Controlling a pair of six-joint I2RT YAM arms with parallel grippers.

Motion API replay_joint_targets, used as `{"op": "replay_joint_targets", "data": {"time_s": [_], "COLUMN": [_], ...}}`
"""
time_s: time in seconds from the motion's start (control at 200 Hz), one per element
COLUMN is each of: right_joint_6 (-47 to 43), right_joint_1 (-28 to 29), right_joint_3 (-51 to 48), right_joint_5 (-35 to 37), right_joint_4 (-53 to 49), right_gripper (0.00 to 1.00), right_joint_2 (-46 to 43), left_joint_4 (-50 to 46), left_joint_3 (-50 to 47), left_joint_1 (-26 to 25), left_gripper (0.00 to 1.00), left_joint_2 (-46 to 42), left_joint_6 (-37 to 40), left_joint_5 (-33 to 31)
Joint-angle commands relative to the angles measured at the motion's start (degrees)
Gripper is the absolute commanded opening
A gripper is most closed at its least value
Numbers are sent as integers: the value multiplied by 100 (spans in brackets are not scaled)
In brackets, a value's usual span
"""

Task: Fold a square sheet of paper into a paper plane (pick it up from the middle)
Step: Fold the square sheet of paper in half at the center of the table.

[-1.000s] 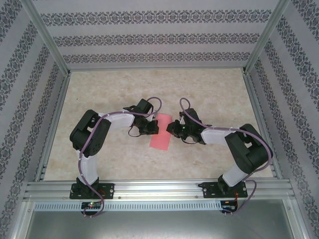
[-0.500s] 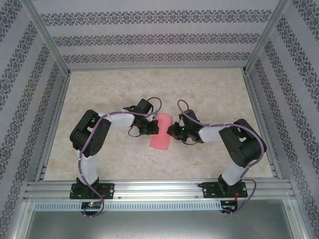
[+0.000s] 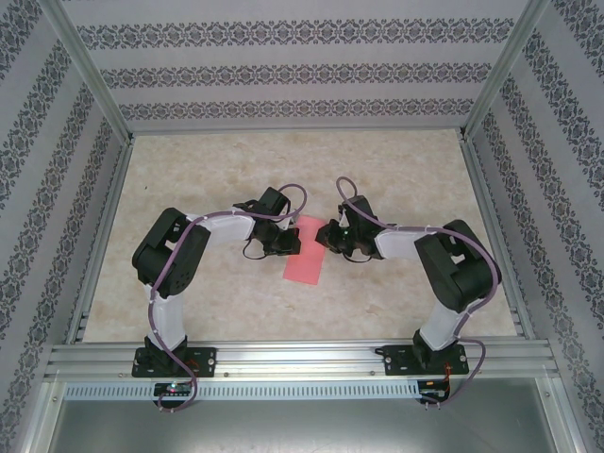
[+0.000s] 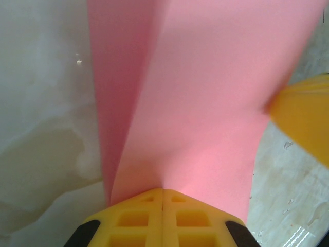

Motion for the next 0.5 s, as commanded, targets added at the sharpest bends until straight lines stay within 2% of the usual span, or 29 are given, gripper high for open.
{"op": "replay_joint_targets", "data": {"time_s": [0.0, 0.21, 0.495], "right_joint_6": [-74, -80, -170], "right_joint_1": [-35, -44, -152], "right_joint_3": [-84, 15, 436], "right_joint_5": [126, 327, -26], "right_joint_4": [132, -239, -361], "right_gripper": [15, 15, 16], "right_joint_2": [195, 195, -262], "left_joint_4": [-516, -542, -573], "left_joint_3": [-173, -188, -190], "left_joint_1": [-72, -69, -73], "left_gripper": [0, 0, 0], "left_joint_2": [421, 414, 406], "left_joint_6": [152, 178, 213], "left_joint_5": [-383, -433, -453]}}
